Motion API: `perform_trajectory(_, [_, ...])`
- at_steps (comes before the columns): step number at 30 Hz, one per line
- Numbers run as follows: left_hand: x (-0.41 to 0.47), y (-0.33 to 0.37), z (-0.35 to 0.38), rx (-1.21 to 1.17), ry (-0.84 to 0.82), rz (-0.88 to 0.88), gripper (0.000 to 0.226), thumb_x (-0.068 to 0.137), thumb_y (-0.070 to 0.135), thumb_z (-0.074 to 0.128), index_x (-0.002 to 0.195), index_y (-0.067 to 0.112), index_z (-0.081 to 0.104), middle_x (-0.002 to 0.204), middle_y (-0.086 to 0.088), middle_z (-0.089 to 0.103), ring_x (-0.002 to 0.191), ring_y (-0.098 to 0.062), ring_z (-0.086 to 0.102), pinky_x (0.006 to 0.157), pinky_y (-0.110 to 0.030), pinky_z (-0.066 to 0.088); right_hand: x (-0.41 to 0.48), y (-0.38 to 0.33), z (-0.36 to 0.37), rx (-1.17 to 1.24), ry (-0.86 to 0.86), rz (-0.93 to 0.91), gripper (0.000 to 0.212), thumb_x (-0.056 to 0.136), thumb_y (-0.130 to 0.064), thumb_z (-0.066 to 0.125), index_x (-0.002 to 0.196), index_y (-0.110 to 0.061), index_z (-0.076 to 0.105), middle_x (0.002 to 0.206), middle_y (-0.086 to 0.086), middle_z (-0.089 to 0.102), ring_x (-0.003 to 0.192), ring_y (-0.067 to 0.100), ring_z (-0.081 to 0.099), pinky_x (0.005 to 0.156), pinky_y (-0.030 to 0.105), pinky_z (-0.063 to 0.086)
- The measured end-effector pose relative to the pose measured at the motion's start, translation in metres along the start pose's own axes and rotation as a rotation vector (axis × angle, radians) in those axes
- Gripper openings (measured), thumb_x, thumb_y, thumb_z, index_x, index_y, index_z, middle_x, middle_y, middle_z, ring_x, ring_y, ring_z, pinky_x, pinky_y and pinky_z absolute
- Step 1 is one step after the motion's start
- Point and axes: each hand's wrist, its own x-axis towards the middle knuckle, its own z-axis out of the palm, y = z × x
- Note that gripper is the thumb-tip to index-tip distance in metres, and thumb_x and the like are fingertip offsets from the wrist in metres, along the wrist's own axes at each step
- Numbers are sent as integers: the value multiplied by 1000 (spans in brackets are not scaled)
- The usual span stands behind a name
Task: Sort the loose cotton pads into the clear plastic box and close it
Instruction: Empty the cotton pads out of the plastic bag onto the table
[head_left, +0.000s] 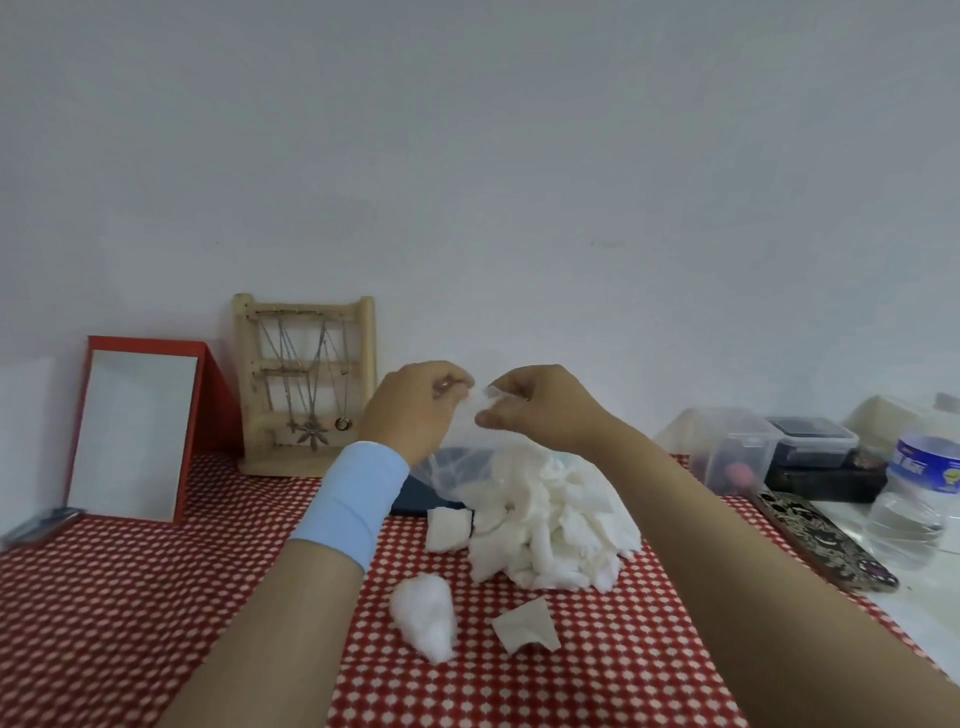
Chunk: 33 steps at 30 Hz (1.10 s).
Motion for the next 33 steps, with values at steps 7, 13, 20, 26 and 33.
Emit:
perform_trajectory(7, [14, -6, -2, -343, 138, -186, 15, 101, 15, 52, 95, 24, 62, 86, 7, 71, 73, -16, 63, 67, -34, 55, -6, 28, -25, 237, -49, 97, 25, 78, -28, 88, 84, -8, 74, 79, 3, 76, 69, 11, 64, 68, 16, 52])
perform_trajectory(13, [26, 0, 3, -473, 155, -190, 14, 101, 11, 47, 103, 24, 51, 95, 0, 69, 59, -18, 63, 56, -31, 53, -2, 41, -30, 495, 53, 143, 22, 91, -28, 75, 101, -8, 72, 85, 4, 75, 78, 21, 72, 75, 32, 54])
perform_trajectory(20, [29, -7, 13, -578, -81, -445, 34, 100, 41, 55, 127, 25, 43, 109, -1, 71, 91, -21, 72, 79, -35, 57, 4, 60, -34, 607, 228, 232, 11, 91, -9, 72, 102, -10, 70, 86, 3, 75, 67, 20, 74, 63, 30, 55])
perform_trajectory(26, [25, -11, 29, -506, 53, -308, 34, 99, 12, 53, 124, 30, 37, 101, -2, 73, 71, -21, 72, 61, -32, 52, 9, 79, -26, 426, 206, 230, 35, 85, -3, 73, 119, -10, 66, 95, 3, 75, 76, 19, 73, 64, 29, 56])
perform_trajectory(33, [47, 27, 31, -376, -146, -41, 41, 91, 19, 70, 122, 33, 46, 89, 2, 75, 75, -17, 72, 70, -24, 46, 21, 55, -38, 227, 18, 71, 59, 89, -13, 70, 144, -23, 51, 118, -4, 70, 104, 10, 65, 84, 21, 48])
